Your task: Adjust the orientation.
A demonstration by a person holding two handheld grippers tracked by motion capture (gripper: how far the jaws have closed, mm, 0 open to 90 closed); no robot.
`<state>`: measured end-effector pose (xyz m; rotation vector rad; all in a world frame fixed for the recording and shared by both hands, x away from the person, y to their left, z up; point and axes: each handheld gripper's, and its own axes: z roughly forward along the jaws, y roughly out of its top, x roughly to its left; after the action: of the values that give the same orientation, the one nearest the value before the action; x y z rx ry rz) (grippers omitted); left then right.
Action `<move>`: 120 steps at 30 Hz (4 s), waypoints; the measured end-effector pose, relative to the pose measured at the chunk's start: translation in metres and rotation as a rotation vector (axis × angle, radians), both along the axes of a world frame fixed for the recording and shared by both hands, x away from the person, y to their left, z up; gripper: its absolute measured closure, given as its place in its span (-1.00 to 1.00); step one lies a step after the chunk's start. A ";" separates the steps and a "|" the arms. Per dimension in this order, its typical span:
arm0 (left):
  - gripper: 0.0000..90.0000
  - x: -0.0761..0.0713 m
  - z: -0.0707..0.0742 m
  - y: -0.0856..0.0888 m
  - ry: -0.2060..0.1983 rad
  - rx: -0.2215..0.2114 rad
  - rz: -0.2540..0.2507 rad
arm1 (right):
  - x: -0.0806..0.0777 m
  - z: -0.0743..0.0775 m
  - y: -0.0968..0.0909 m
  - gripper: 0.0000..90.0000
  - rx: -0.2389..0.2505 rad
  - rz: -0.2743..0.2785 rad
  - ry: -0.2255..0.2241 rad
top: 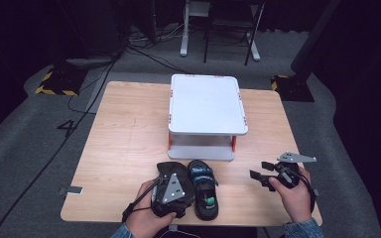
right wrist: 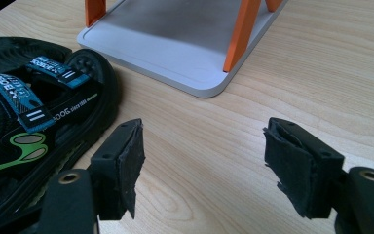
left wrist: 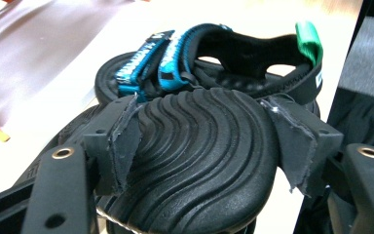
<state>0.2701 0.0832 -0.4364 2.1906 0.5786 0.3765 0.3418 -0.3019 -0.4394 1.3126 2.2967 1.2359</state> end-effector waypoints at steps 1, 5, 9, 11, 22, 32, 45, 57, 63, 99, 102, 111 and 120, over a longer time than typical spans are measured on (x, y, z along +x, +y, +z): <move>-0.27 0.001 0.001 0.002 0.003 -0.010 0.003 | 0.000 0.000 0.000 -0.31 0.001 0.000 0.001; -0.25 0.006 0.007 0.015 0.021 -0.046 0.051 | 0.000 -0.001 0.000 -0.31 0.001 0.005 0.001; -0.23 0.012 0.010 0.032 0.036 -0.101 0.118 | 0.000 -0.001 0.000 -0.30 0.004 0.003 0.004; -0.22 0.014 0.013 0.039 0.044 -0.138 0.142 | 0.000 -0.001 0.001 -0.31 0.003 0.005 0.003; -0.16 0.012 0.028 0.088 0.150 -0.317 0.274 | 0.001 -0.001 0.001 -0.30 0.002 0.009 0.002; -0.01 -0.003 0.032 0.115 0.158 -0.305 0.343 | 0.007 0.000 0.012 -0.30 -0.004 0.042 0.001; 0.08 -0.003 -0.005 0.130 0.226 -0.138 0.483 | 0.017 0.003 0.023 -0.31 -0.001 0.076 -0.004; 0.15 -0.008 0.000 0.166 0.145 0.063 0.680 | 0.017 0.001 0.026 -0.31 -0.010 0.079 0.002; 0.00 -0.009 0.012 0.167 0.151 -0.142 0.640 | 0.017 0.001 0.026 -0.31 -0.010 0.075 0.008; 0.37 0.010 -0.006 0.142 0.249 -0.168 0.577 | 0.013 -0.004 0.023 -0.31 -0.025 0.076 0.021; 0.44 0.013 0.002 0.132 0.236 -0.173 0.520 | 0.011 -0.005 0.021 -0.31 -0.026 0.072 0.023; 0.44 0.031 0.011 0.096 0.189 -0.137 0.353 | -0.001 -0.006 0.008 -0.31 -0.026 0.038 0.028; 0.43 0.056 0.017 0.064 0.144 -0.111 0.198 | -0.017 -0.008 -0.003 -0.31 -0.030 0.003 0.036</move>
<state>0.3265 0.1471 -0.4194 2.0715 0.8791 0.2834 0.3251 -0.3050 -0.4476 1.3321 2.3329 1.1832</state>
